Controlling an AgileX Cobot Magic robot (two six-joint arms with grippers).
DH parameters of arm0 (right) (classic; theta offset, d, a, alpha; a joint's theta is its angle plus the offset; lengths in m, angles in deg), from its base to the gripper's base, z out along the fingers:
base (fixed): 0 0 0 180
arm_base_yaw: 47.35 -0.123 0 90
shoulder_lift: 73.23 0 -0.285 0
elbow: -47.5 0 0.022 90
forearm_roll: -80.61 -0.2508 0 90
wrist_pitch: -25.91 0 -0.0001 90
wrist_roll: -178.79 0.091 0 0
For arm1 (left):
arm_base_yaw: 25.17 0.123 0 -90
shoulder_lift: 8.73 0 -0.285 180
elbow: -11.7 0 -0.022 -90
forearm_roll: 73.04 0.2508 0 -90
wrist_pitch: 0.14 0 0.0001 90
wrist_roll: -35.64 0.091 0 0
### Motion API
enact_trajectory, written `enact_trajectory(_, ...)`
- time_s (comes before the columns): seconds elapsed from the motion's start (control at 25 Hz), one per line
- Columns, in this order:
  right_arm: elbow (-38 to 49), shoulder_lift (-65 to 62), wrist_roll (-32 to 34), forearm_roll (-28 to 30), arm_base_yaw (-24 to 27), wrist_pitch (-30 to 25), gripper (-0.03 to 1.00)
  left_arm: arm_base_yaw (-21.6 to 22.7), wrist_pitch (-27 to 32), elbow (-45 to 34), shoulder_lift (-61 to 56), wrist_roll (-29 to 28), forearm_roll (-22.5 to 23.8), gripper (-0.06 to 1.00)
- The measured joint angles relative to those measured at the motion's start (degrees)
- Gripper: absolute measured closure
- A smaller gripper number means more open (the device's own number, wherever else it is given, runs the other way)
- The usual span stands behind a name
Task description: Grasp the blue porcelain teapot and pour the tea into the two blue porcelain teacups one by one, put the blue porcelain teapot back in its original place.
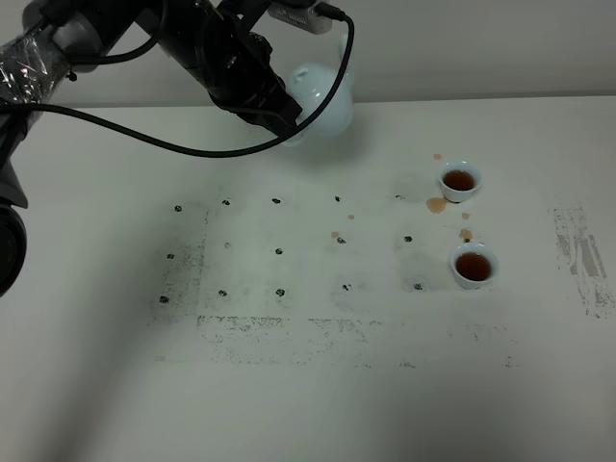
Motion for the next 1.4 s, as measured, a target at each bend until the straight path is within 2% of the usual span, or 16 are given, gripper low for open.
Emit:
enact_trajectory(0.12,0.0,0.0,0.0,0.0,0.0,0.0,0.50,1.5,0.0,0.0,-0.4,-2.4,-0.1,0.88)
enact_trajectory(0.32,0.0,0.0,0.0,0.0,0.0,0.0,0.50,4.8,0.0,0.0,-3.2,-3.3,-0.1,0.88)
enact_trajectory(0.44,0.0,0.0,0.0,0.0,0.0,0.0,0.50,6.5,0.0,-1.2,-5.8,-3.4,-2.0,0.88)
enact_trajectory(0.56,0.0,0.0,0.0,0.0,0.0,0.0,0.50,7.7,0.0,-5.9,-9.2,-3.2,-3.3,0.88)
enact_trajectory(0.68,0.0,0.0,0.0,0.0,0.0,0.0,0.50,9.0,-0.6,-15.2,-13.5,-2.2,-3.3,0.88)
enact_trajectory(0.84,0.0,0.0,0.0,0.0,0.0,0.0,0.50,11.4,-9.9,-33.1,-21.7,1.6,-4.3,0.88)
enact_trajectory(1.04,0.0,0.0,0.0,0.0,0.0,0.0,0.50,17.0,-23.5,-54.1,-30.8,5.6,-7.0,0.88)
enact_trajectory(1.16,0.0,0.0,0.0,0.0,0.0,0.0,0.50,19.7,-28.8,-61.4,-31.7,6.2,-6.6,0.88)
enact_trajectory(1.24,0.0,0.0,0.0,0.0,0.0,0.0,0.50,20.0,-31.2,-64.1,-31.6,6.6,-5.5,0.88)
enact_trajectory(1.32,0.0,0.0,0.0,0.0,0.0,0.0,0.50,20.0,-32.5,-65.0,-31.1,5.9,-5.4,0.88)
enact_trajectory(1.4,0.0,0.0,0.0,0.0,0.0,0.0,0.50,20.0,-33.4,-64.7,-30.4,2.5,-5.3,0.88)
